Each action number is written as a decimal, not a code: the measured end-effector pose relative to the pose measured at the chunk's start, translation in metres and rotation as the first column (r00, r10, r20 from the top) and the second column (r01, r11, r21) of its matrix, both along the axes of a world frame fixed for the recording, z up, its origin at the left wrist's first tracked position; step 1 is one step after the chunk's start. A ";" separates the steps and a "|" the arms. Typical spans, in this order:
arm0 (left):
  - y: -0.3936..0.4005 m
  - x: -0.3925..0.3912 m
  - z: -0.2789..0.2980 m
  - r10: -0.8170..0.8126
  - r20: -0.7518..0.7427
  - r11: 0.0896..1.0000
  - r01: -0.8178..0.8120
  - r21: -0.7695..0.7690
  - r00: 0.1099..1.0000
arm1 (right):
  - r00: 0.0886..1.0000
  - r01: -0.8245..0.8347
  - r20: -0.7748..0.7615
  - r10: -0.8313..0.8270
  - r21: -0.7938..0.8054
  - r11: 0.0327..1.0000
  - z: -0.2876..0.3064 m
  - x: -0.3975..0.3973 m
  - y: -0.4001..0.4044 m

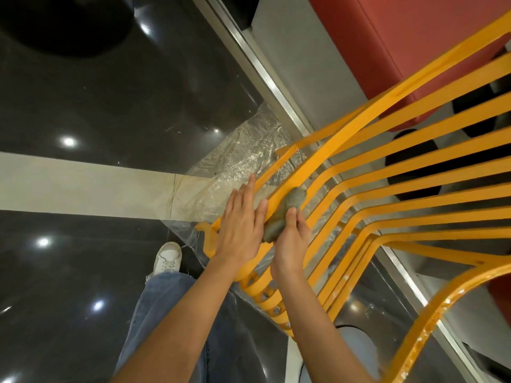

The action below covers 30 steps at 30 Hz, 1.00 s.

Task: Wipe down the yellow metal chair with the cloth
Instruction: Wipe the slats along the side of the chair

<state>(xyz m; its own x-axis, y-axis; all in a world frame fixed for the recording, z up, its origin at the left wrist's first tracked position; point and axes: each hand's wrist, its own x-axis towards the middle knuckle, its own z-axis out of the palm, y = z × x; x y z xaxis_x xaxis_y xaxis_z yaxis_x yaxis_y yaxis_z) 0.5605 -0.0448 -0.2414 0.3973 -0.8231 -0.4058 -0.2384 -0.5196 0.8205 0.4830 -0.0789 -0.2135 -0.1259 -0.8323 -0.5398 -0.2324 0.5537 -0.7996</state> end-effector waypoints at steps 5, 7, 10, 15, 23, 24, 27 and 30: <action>-0.002 0.001 0.000 -0.008 -0.060 0.999 0.010 0.031 0.998 | 0.993 0.078 -0.099 -0.071 0.066 0.995 0.001 0.012 -0.045; -0.002 0.002 0.001 -0.020 -0.076 0.999 0.022 0.027 0.997 | 0.986 0.112 -0.128 -0.108 0.025 0.993 0.004 0.020 -0.062; -0.002 0.003 0.004 -0.027 -0.070 1.000 0.028 0.005 0.997 | 0.995 0.014 -0.102 -0.017 -0.032 0.999 0.002 0.014 -0.019; -0.001 0.004 0.002 -0.037 -0.110 0.999 0.037 -0.004 0.993 | 0.973 0.070 -0.214 -0.081 -0.054 0.996 -0.009 0.015 -0.055; -0.002 0.003 0.001 -0.009 -0.133 1.000 0.010 0.002 0.991 | 0.933 0.183 0.206 -0.296 0.438 0.880 -0.012 0.011 -0.035; -0.002 0.003 0.001 -0.009 -0.130 1.000 0.009 0.001 0.991 | 0.902 0.174 0.269 -0.339 0.492 0.853 -0.016 0.010 -0.053; -0.001 0.002 -0.004 -0.009 -0.115 1.000 0.007 -0.019 0.993 | 0.808 0.222 0.377 -0.452 0.516 0.827 -0.023 0.011 -0.095; 0.001 0.000 -0.007 -0.004 -0.111 1.000 0.002 -0.013 0.994 | 0.820 0.176 0.374 -0.434 0.556 0.812 -0.028 0.006 -0.062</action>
<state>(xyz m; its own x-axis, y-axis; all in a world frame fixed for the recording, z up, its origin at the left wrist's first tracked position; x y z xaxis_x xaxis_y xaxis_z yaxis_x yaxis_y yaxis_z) 0.5606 -0.0439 -0.2486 0.3481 -0.8294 -0.4369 -0.1471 -0.5086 0.8484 0.4894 -0.1409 -0.2414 0.0443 -0.4112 -0.9105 0.3428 0.8623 -0.3727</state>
